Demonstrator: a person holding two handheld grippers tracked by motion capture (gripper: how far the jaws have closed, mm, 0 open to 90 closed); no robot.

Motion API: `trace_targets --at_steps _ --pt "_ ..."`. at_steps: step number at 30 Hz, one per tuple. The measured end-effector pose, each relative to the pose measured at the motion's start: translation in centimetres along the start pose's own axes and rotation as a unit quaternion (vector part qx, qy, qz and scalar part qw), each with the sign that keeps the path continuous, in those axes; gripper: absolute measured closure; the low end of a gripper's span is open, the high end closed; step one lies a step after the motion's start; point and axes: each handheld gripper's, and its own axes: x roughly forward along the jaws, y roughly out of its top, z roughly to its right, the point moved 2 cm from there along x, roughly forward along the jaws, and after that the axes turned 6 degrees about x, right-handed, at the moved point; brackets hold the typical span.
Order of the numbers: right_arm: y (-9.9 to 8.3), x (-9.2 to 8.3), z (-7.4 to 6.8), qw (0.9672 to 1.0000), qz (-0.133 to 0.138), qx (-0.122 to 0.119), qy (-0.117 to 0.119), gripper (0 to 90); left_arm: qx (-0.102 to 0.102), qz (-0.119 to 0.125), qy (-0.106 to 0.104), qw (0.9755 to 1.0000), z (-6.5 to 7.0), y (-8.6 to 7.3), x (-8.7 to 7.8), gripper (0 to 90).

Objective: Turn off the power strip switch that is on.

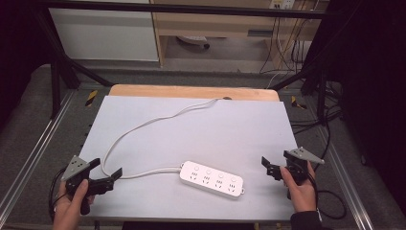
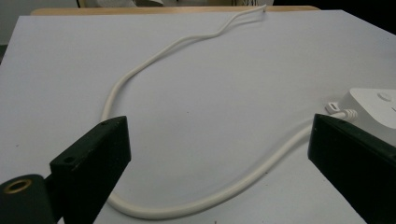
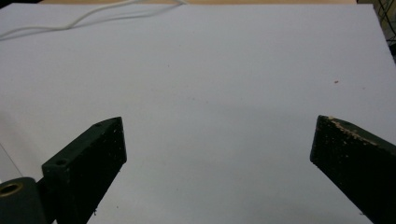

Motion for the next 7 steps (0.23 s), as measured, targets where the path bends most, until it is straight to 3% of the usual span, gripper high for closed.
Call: trace_targets --at_steps 7 --pt "-0.8 1.3 -0.2 0.9986 -0.039 -0.017 -0.030 4.4 0.003 0.002 -0.001 1.0000 0.0 0.0 0.0 5.9"
